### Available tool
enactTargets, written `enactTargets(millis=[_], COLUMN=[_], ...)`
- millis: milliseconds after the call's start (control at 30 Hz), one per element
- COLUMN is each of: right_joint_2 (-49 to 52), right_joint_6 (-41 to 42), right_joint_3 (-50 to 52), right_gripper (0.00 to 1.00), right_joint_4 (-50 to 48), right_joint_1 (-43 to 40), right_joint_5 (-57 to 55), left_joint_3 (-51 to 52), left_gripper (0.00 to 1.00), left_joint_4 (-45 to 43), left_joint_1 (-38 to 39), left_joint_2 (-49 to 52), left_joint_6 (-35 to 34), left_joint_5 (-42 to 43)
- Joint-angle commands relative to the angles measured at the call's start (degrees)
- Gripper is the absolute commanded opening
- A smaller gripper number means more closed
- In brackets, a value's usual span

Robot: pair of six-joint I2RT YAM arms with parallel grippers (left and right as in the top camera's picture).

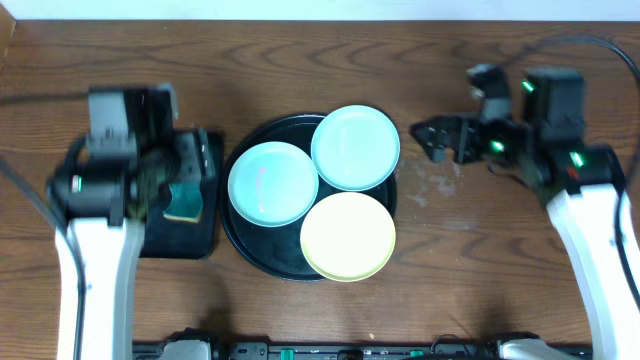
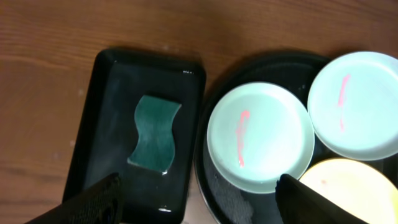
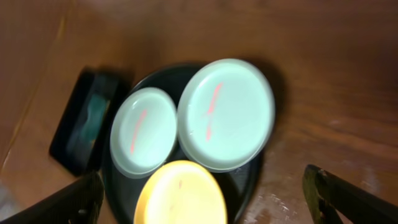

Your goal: Clean dirty plates on tray and stack at the side

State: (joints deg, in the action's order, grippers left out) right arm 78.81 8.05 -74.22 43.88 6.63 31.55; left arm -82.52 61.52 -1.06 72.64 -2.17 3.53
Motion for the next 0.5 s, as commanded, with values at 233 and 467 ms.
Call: enactTargets(millis=[233,467], right_joint_2=[15.23,22.14], right_joint_6=[0.63,15.65], right_joint_3=[-7.04,-7.06], right_gripper=[0.91,0.66], right_joint_4=[-6.49,-7.04], right_joint_1=[6.99,16.92], right_joint_5=[6.45,-2.40], left_joint_3=[-3.91,-3.91], left_gripper=[0.79,0.79], left_joint_4=[-3.30,-2.84], left_joint_1=[0.13,-4.66], left_joint_2=[12.92,14.25], left_joint_6=[1.53,-2.89], left_joint_5=[1.86,1.86])
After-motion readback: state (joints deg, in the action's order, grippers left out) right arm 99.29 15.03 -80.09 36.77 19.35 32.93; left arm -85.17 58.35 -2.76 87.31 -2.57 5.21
